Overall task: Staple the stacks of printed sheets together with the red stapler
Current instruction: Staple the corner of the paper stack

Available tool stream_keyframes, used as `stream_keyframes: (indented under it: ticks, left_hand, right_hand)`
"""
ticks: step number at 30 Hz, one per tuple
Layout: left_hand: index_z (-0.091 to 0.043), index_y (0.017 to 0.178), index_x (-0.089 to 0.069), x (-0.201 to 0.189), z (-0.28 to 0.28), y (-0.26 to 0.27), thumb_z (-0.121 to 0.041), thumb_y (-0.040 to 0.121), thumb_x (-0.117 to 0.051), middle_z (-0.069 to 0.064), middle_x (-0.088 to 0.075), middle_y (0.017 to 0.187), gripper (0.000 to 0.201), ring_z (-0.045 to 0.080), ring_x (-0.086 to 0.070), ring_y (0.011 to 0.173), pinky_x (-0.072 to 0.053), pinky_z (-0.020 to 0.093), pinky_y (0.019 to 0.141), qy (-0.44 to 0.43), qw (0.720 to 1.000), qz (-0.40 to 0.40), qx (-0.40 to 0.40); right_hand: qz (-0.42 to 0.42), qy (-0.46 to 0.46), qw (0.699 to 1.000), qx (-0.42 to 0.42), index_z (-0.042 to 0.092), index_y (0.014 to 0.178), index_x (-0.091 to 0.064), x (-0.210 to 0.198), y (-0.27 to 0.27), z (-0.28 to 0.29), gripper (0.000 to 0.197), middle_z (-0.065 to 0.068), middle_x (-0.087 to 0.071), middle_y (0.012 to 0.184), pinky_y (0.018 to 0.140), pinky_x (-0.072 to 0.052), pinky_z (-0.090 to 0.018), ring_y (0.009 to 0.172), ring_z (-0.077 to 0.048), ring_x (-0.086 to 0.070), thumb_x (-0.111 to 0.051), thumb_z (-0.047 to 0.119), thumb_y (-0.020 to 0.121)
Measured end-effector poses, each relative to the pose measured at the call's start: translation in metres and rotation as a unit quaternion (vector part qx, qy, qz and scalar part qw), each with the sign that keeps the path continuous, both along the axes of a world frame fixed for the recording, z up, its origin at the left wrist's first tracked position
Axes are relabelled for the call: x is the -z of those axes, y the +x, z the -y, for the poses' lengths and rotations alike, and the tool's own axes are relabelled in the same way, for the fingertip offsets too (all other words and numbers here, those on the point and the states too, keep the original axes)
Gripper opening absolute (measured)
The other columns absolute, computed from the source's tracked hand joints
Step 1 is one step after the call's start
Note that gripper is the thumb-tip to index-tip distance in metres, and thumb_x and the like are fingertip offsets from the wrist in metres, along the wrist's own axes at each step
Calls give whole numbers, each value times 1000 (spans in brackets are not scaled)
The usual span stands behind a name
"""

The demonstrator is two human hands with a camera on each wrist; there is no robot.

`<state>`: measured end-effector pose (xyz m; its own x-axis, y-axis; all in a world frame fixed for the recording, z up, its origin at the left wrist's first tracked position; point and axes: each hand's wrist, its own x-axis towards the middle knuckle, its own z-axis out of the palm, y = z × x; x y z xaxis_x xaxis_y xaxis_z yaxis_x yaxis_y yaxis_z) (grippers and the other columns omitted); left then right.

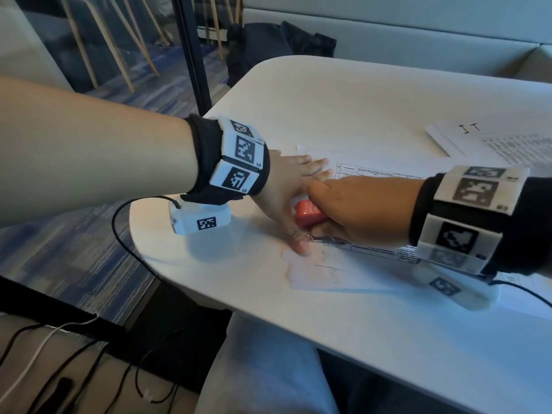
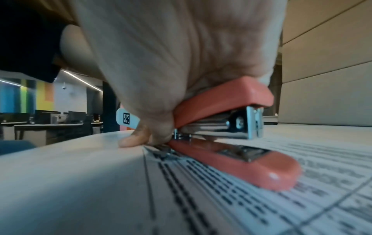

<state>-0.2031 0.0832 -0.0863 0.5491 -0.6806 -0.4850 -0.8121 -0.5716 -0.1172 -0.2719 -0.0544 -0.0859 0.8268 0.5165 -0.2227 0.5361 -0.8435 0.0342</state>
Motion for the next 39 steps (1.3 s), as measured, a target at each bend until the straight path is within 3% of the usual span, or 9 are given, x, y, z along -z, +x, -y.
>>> stream_keyframes:
  ticks: [6,12,18,20,23,25,31,34,39]
  left_hand:
    - [-30,149,13,5,-2,3,-90,47,-52,3,23,157,135,24,18,146,3,45,118,-9,1000,-14,-14]
    - [-18,149,17,6,-4,3,-89,49,-52,1,23,157,141,21,17,146,3,40,115,-13,1000,-4,-13]
    - [-18,149,18,5,-4,1,-87,52,-53,2,23,157,139,21,17,146,4,43,116,-13,1000,-7,-15]
    - [-19,149,19,5,-3,1,-88,50,-53,1,23,157,140,20,18,146,4,45,117,-12,1000,-5,-18]
    - [-20,149,18,6,-3,3,-89,47,-54,-2,22,158,142,18,17,146,3,45,119,-18,999,-6,-30]
    - [-23,149,18,7,-4,4,-89,46,-54,-3,22,158,143,18,18,146,2,46,119,-21,999,-11,-30]
    - [-30,148,17,7,-5,6,-90,44,-56,-2,23,157,141,20,18,146,-1,49,120,-26,999,-24,-20]
    - [-31,148,17,8,-6,7,-90,43,-56,1,24,157,140,21,19,145,-3,51,119,-21,999,-25,-15]
    - [-33,147,18,8,-6,8,-93,40,-48,4,27,156,140,24,23,144,-5,55,118,2,1000,-21,7]
  right_hand:
    - [21,-8,998,-51,14,122,-41,-2,1,0,43,-4,-47,128,85,-36,-23,113,-18,-45,-43,48,96]
    - [-67,5,995,67,14,116,-34,-5,-1,-10,37,-1,-59,93,66,-36,-29,71,-17,-49,-48,42,96]
    - [-86,-12,990,112,7,125,-32,-7,-1,-12,50,1,-50,83,56,-33,-25,63,-10,-42,-47,45,96]
    - [-79,4,989,124,5,132,-31,-5,-1,-15,56,-3,-53,95,54,-28,-24,64,-12,-40,-48,44,96]
    - [-57,19,991,116,5,140,-28,-1,-1,-21,63,-18,-50,133,66,-29,-24,95,-24,-52,-51,42,95]
    - [-51,29,993,103,9,137,-32,0,-2,-20,61,-18,-46,137,74,-28,-24,101,-23,-49,-54,45,93]
    - [-63,53,995,56,14,129,-40,-5,2,-10,53,-3,-52,120,79,-40,-27,92,-17,-49,-58,45,90]
    - [-47,66,996,45,16,121,-42,-6,-1,-8,43,9,-43,95,67,-35,-23,74,-10,-42,-60,40,90]
    - [21,20,1000,5,20,108,-30,-10,-11,-5,36,7,-37,90,67,-34,-26,74,-16,-41,-53,42,94]
